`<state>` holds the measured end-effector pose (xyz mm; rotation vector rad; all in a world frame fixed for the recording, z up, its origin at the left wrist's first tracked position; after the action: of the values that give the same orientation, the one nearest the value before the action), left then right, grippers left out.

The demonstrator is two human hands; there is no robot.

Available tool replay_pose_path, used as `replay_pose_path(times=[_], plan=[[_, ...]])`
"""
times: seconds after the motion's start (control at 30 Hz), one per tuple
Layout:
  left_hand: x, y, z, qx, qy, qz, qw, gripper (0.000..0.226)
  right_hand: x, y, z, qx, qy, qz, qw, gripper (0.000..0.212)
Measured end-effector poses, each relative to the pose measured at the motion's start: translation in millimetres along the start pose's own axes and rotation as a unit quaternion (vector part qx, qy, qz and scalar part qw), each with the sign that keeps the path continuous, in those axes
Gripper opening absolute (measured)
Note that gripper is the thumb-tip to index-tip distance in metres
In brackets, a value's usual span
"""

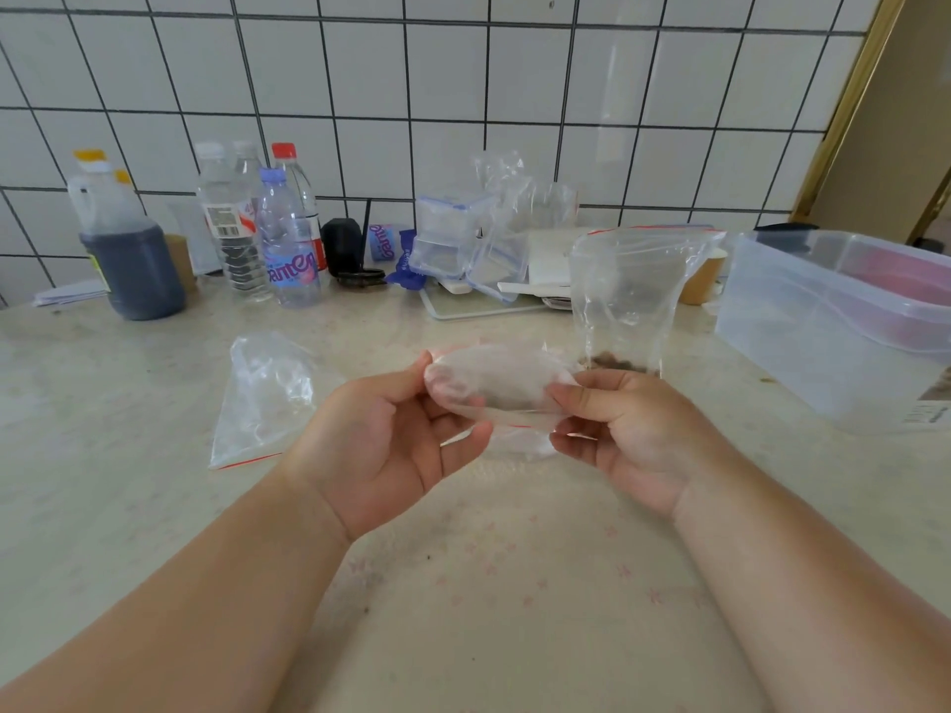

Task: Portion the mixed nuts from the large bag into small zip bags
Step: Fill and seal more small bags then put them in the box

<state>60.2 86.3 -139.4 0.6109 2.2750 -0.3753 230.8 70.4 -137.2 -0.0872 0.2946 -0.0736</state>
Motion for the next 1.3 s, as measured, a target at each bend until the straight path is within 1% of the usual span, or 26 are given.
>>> replay_pose_path(times=[0.07,0.1,0.17,0.2,0.23,0.3,0.37,0.4,0.43,0.47,0.5,0.53,0.6,0.63,0.7,0.73,0.83,0.9,1.0,1.03,1.07,1.1,1.17,1.2,1.3], plan=[[5.2,1.2,-1.5,0.007,-0.02,-0.01,1.0,0.031,-7.8,-2.6,-4.3,-0.044,0.067,0.052,0.995,0.001],[6.6,1.1,-2.5,0.012,-0.025,-0.01,1.0,0.034,-10.8,-3.5,-5.1,-0.053,0.092,0.079,0.991,0.009],[4.9,-0.6,-4.2,0.02,-0.011,0.009,1.0,0.048,-19.8,-7.5,-3.9,-0.057,0.119,0.134,0.982,0.021],[2.4,-1.8,-4.6,0.019,0.008,0.024,1.0,0.052,-24.2,-10.1,-2.3,-0.057,0.126,0.151,0.979,0.023],[-0.2,-2.7,-4.3,0.015,0.033,0.034,0.999,0.052,-25.9,-11.0,-0.6,-0.053,0.135,0.162,0.976,0.023],[0.5,-3.0,-2.9,-0.003,0.099,0.021,0.995,0.04,-29.5,-12.9,5.0,-0.029,0.121,0.178,0.976,0.017],[6.9,-2.3,-3.2,-0.03,0.165,-0.036,0.985,0.02,-31.9,-12.1,9.1,0.02,0.07,0.184,0.98,0.007],[12.8,-2.8,-7.4,-0.057,0.224,-0.08,0.97,0.01,-29.8,-10.0,9.1,0.044,0.039,0.165,0.985,0.007],[18.6,-4.5,-14.8,-0.091,0.302,-0.127,0.941,0.01,-25.0,-7.1,8.9,0.069,-0.002,0.126,0.99,0.009],[22.3,-7.8,-22.0,-0.117,0.369,-0.171,0.906,0.017,-19.0,-5.6,9.5,0.095,-0.05,0.074,0.992,0.012],[24.9,-10.4,-26.6,-0.134,0.404,-0.199,0.883,0.021,-13.5,-5.3,11.1,0.119,-0.099,0.026,0.988,0.019],[25.7,-12.7,-29.5,-0.144,0.411,-0.216,0.874,0.022,-11.4,-6.7,13.1,0.138,-0.146,-0.005,0.98,0.028],[28.2,-15.7,-33.0,-0.159,0.419,-0.247,0.859,0.026,-14.2,-11.8,17.1,0.176,-0.212,-0.024,0.961,0.041],[28.5,-16.5,-35.5,-0.169,0.439,-0.26,0.843,0.025,-15.4,-15.2,20.4,0.201,-0.243,-0.036,0.948,0.044],[27.1,-19.8,-41.5,-0.193,0.47,-0.288,0.812,0.017,-16.7,-23.5,29.7,0.25,-0.299,-0.075,0.918,0.043],[28.0,-20.9,-43.8,-0.202,0.464,-0.297,0.81,0.012,-16.8,-27.4,33.8,0.268,-0.313,-0.093,0.906,0.039],[34.2,-20.5,-43.4,-0.202,0.407,-0.3,0.838,0.005,-10.9,-30.1,38.7,0.279,-0.314,-0.13,0.898,0.022],[35.0,-17.5,-40.3,-0.202,0.367,-0.281,0.863,0.01,-4.0,-28.0,38.3,0.268,-0.304,-0.156,0.901,0.021],[24.8,-11.9,-34.1,-0.202,0.298,-0.21,0.909,0.005,8.3,-23.6,37.1,0.246,-0.277,-0.2,0.907,0.015],[18.5,-10.1,-31.8,-0.196,0.271,-0.175,0.926,0.006,13.4,-22.4,36.7,0.235,-0.264,-0.212,0.911,0.017],[12.3,-8.0,-29.3,-0.189,0.25,-0.138,0.94,0.014,17.7,-21.1,36.2,0.224,-0.253,-0.219,0.915,0.019],[6.0,-6.8,-26.3,-0.179,0.234,-0.103,0.95,0.017,20.6,-19.9,36.0,0.216,-0.25,-0.222,0.918,0.02],[-4.8,-6.3,-20.9,-0.162,0.213,-0.049,0.962,0.01,23.0,-18.2,35.7,0.205,-0.25,-0.216,0.921,0.019],[-8.7,-6.5,-18.8,-0.155,0.202,-0.03,0.967,0.008,23.7,-17.3,34.9,0.199,-0.239,-0.211,0.927,0.018],[-12.8,-7.9,-16.5,-0.137,0.168,0.002,0.976,0.011,23.6,-12.7,30.8,0.175,-0.185,-0.177,0.951,0.015]])
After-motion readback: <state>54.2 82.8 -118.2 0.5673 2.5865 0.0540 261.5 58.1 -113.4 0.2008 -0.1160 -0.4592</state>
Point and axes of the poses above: each hand's wrist, its own y-axis towards the middle knuckle, its own x-axis out of the back of the hand, z = x × y, the point moved 9 cm from there along y, towards the middle knuckle, and after that the axes turned 1 degree about z, right-handed, at the moved point
